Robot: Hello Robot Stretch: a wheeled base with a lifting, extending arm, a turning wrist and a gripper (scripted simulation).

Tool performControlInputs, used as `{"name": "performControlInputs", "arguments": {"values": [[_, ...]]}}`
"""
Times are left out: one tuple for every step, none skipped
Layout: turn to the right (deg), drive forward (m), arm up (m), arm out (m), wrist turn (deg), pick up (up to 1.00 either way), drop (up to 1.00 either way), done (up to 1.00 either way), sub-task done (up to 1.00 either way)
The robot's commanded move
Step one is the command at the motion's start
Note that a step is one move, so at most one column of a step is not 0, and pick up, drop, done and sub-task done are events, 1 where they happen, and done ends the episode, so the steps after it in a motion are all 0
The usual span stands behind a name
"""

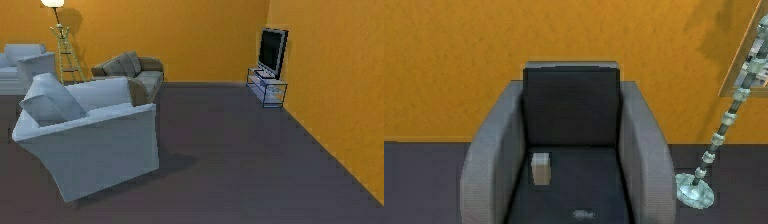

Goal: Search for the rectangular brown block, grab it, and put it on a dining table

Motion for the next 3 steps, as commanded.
{"name": "performControlInputs", "arguments": {"values": [[0.0,0.00,0.48,0.00,0.0,0.00,0.00,0.00,0.00],[0.0,0.00,0.00,0.50,0.0,0.00,0.00,0.00,0.00],[0.0,0.00,0.00,0.00,45.0,0.00,0.00,0.00,0.00]]}}
